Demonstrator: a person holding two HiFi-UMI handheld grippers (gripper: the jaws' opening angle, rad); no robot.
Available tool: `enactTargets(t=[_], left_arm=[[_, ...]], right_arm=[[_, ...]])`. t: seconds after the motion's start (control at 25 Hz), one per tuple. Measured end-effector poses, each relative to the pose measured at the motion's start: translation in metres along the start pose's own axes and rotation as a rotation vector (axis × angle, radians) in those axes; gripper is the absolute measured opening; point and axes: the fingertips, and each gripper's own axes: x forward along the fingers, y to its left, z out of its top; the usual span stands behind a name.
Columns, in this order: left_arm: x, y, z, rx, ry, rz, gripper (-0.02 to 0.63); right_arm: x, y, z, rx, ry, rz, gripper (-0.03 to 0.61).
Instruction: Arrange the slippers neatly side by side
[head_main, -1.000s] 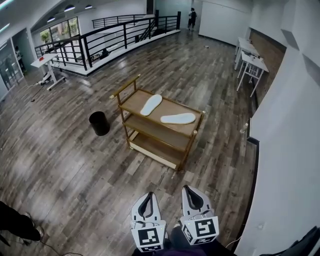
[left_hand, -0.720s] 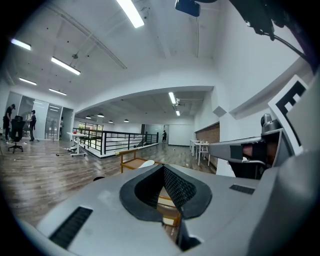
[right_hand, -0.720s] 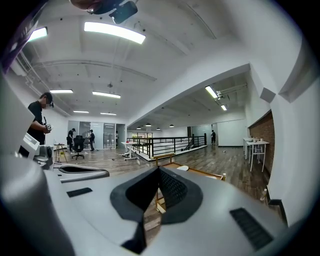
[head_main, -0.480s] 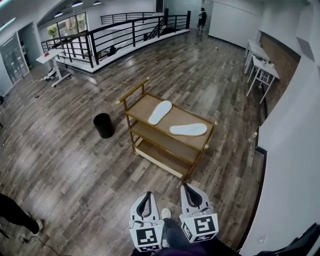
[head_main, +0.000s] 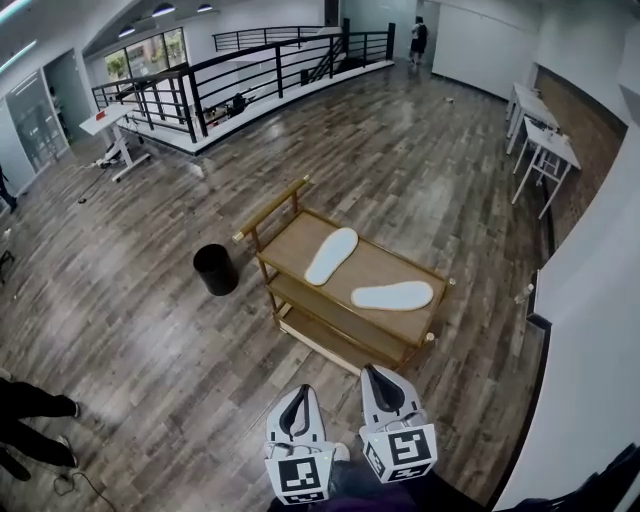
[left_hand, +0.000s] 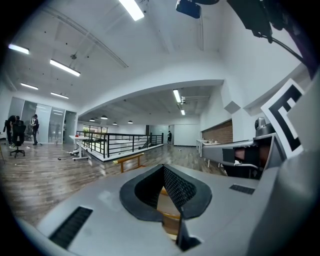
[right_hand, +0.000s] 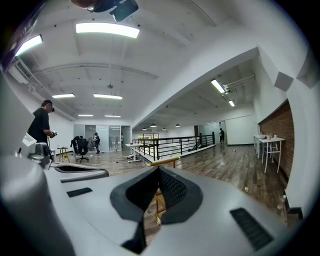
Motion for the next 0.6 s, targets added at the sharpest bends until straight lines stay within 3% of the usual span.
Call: enactTargets(t=[0.6], left_arm=[[0.079, 0.013, 0.008, 0.05, 0.038, 0.014, 0.002]], right_arm=[[0.065, -0.052, 0.002, 0.046, 0.016, -0.028, -0.002]])
